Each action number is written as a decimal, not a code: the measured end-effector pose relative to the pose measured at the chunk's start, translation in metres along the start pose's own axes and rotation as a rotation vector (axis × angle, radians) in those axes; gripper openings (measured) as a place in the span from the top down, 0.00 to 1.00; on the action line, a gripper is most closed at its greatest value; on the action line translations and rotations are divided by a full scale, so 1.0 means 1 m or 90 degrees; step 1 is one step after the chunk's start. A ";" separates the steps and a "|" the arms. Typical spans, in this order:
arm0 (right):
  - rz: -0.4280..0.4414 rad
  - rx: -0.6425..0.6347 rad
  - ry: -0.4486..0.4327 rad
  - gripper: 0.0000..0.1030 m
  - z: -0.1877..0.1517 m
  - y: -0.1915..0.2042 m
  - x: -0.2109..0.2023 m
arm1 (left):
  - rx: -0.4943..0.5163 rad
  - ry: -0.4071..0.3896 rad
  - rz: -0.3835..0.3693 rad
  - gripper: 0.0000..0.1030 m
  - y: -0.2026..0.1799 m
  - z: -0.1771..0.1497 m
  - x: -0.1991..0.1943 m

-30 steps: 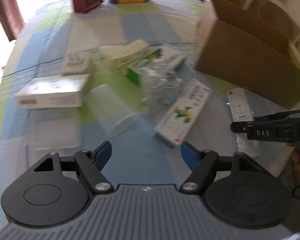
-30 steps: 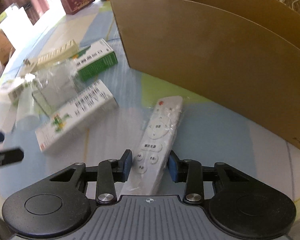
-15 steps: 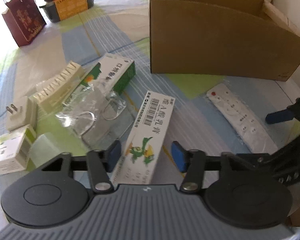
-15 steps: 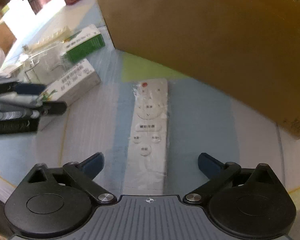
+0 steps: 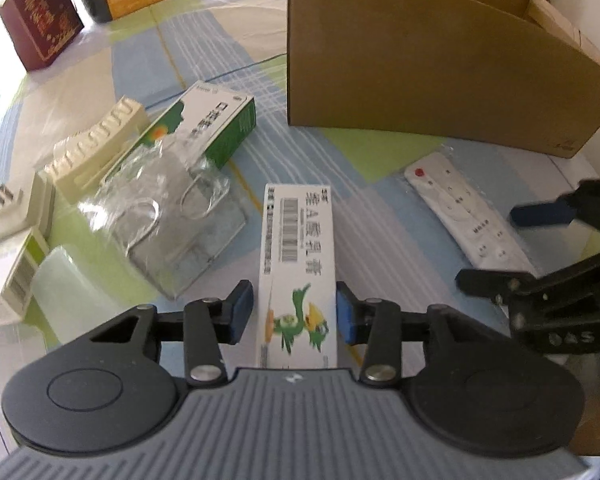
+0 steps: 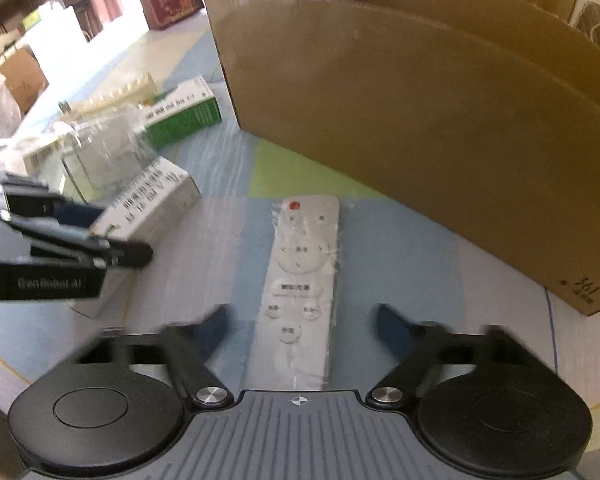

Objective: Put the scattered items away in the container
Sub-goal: 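Lift the medicine box with the left tool while the right tool lifts the remote toward the cardboard box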

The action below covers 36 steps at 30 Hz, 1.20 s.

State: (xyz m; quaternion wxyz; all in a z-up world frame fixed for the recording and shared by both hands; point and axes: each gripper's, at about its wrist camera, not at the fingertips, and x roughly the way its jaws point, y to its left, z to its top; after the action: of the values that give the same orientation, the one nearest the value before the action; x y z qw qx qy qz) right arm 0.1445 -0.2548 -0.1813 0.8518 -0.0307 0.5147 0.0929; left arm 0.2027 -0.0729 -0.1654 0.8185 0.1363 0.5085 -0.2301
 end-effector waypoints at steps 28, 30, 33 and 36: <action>0.118 0.147 -0.076 0.60 0.023 -0.035 -0.082 | -0.033 -0.066 -0.034 0.68 -0.026 0.029 -0.091; 0.125 0.165 -0.098 0.60 0.032 -0.044 -0.094 | -0.027 -0.085 -0.043 0.68 -0.029 0.044 -0.100; 0.141 0.200 -0.126 0.60 0.047 -0.061 -0.110 | -0.014 -0.113 -0.057 0.68 -0.035 0.071 -0.109; 0.177 0.237 -0.147 0.63 0.063 -0.079 -0.124 | -0.001 -0.135 -0.066 0.68 -0.043 0.102 -0.115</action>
State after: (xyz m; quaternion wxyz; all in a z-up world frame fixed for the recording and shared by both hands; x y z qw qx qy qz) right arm 0.1581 -0.3384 -0.0457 0.8750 0.2080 0.4216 0.1155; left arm 0.2155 -0.1285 -0.0165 0.8546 0.0842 0.4257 -0.2852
